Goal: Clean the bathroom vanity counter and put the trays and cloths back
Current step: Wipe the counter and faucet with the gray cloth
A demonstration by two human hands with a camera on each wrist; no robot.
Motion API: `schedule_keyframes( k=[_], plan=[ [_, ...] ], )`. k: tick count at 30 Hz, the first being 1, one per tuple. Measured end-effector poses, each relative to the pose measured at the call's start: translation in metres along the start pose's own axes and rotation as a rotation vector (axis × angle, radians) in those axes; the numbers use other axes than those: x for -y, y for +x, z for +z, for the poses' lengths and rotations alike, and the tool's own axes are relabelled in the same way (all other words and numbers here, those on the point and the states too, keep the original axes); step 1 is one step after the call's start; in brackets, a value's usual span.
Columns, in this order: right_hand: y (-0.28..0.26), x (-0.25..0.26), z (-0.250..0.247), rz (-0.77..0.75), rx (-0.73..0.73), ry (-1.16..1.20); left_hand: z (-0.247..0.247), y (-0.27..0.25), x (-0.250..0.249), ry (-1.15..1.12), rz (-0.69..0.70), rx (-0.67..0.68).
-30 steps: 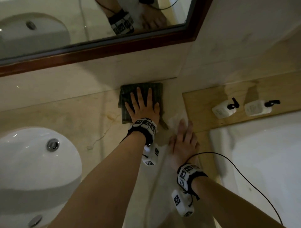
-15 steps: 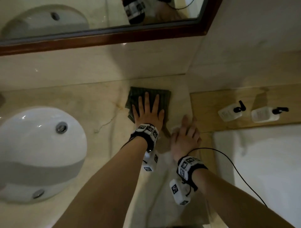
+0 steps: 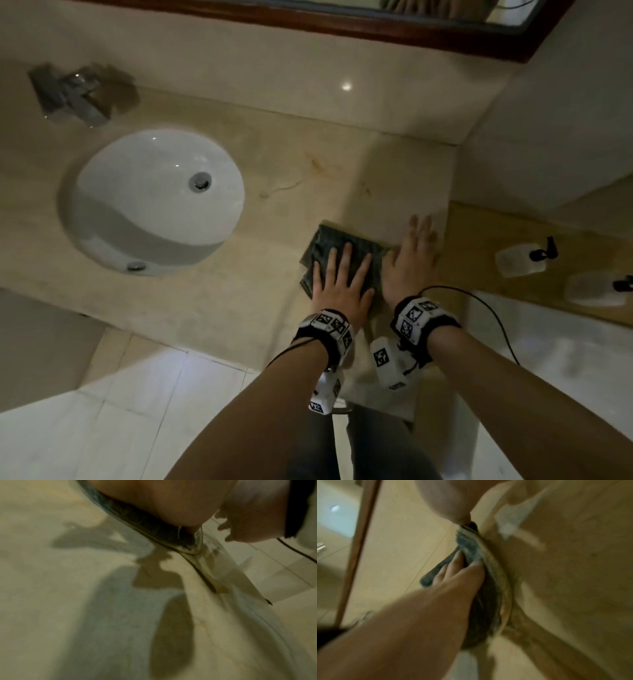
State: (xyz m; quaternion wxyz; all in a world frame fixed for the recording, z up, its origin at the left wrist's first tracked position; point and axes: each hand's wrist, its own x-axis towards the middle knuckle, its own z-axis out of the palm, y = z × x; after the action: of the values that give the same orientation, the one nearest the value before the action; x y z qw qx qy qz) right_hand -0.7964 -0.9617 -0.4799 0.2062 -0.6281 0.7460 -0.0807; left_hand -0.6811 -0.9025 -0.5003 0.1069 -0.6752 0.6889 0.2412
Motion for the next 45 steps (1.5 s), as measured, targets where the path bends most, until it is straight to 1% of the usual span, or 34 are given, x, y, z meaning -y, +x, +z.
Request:
schedule_keyframes(
  k=[2, 4, 5, 7, 9, 11, 14, 16, 17, 18, 20, 22, 25, 26, 30, 32, 34, 36, 38, 40, 41, 43, 45],
  plan=[
    [-0.013, 0.017, -0.001, -0.204, -0.003, -0.016, -0.006, -0.002, 0.004, -0.024, 0.038, 0.033],
    [-0.023, 0.033, 0.004, -0.388, 0.035, 0.031, -0.017, -0.006, 0.013, -0.05, 0.046, 0.057],
    [-0.028, 0.041, 0.007, -0.459, 0.072, 0.07, -0.022, -0.01, 0.019, -0.055, 0.027, 0.039],
    [-0.035, 0.052, 0.018, -0.533, 0.169, 0.086, -0.027, -0.025, 0.038, -0.115, -0.059, -0.065],
    [-0.041, 0.057, 0.032, -0.495, 0.242, -0.009, -0.024, -0.042, 0.068, -0.215, -0.194, -0.16],
    [-0.046, 0.056, 0.047, -0.414, 0.268, -0.169, -0.018, -0.057, 0.109, -0.224, -0.337, -0.194],
    [-0.054, 0.051, 0.065, -0.398, 0.239, -0.379, -0.006, -0.074, 0.184, -0.234, -0.53, -0.214],
    [-0.054, 0.05, 0.071, -0.39, 0.184, -0.409, -0.003, -0.083, 0.226, -0.219, -0.597, -0.248],
    [-0.056, 0.052, 0.077, -0.368, 0.161, -0.416, 0.001, -0.086, 0.247, -0.21, -0.6, -0.267],
    [-0.054, 0.051, 0.077, -0.347, 0.14, -0.422, -0.001, -0.087, 0.256, -0.197, -0.591, -0.287],
    [-0.059, 0.055, 0.086, -0.29, 0.136, -0.427, 0.005, -0.088, 0.275, -0.169, -0.548, -0.285],
    [-0.071, 0.061, 0.094, -0.233, 0.122, -0.406, 0.011, -0.088, 0.281, -0.133, -0.516, -0.277],
    [-0.098, 0.072, 0.106, -0.172, 0.103, -0.366, 0.017, -0.089, 0.283, -0.112, -0.499, -0.315],
    [-0.111, 0.077, 0.109, -0.168, 0.101, -0.354, 0.017, -0.09, 0.283, -0.112, -0.49, -0.325],
    [-0.167, 0.099, 0.126, -0.233, 0.107, -0.38, 0.016, -0.091, 0.284, -0.111, -0.471, -0.326],
    [-0.185, 0.112, 0.135, -0.245, 0.123, -0.397, 0.016, -0.09, 0.284, -0.11, -0.47, -0.315],
    [-0.193, 0.127, 0.141, -0.241, 0.133, -0.393, 0.015, -0.09, 0.284, -0.114, -0.466, -0.318],
    [-0.19, 0.139, 0.144, -0.258, 0.148, -0.396, 0.014, -0.091, 0.283, -0.122, -0.464, -0.326],
    [-0.177, 0.147, 0.144, -0.337, 0.16, -0.402, 0.013, -0.09, 0.283, -0.126, -0.47, -0.325],
    [-0.146, 0.152, 0.141, -0.411, 0.18, -0.41, 0.015, -0.088, 0.284, -0.121, -0.477, -0.321],
    [-0.126, 0.153, 0.138, -0.422, 0.201, -0.415, 0.016, -0.087, 0.284, -0.117, -0.478, -0.325],
    [-0.085, 0.154, 0.132, -0.372, 0.207, -0.4, 0.018, -0.087, 0.285, -0.118, -0.476, -0.348],
    [-0.058, 0.157, 0.128, -0.289, 0.177, -0.366, 0.02, -0.087, 0.284, -0.117, -0.481, -0.376]
  ],
)
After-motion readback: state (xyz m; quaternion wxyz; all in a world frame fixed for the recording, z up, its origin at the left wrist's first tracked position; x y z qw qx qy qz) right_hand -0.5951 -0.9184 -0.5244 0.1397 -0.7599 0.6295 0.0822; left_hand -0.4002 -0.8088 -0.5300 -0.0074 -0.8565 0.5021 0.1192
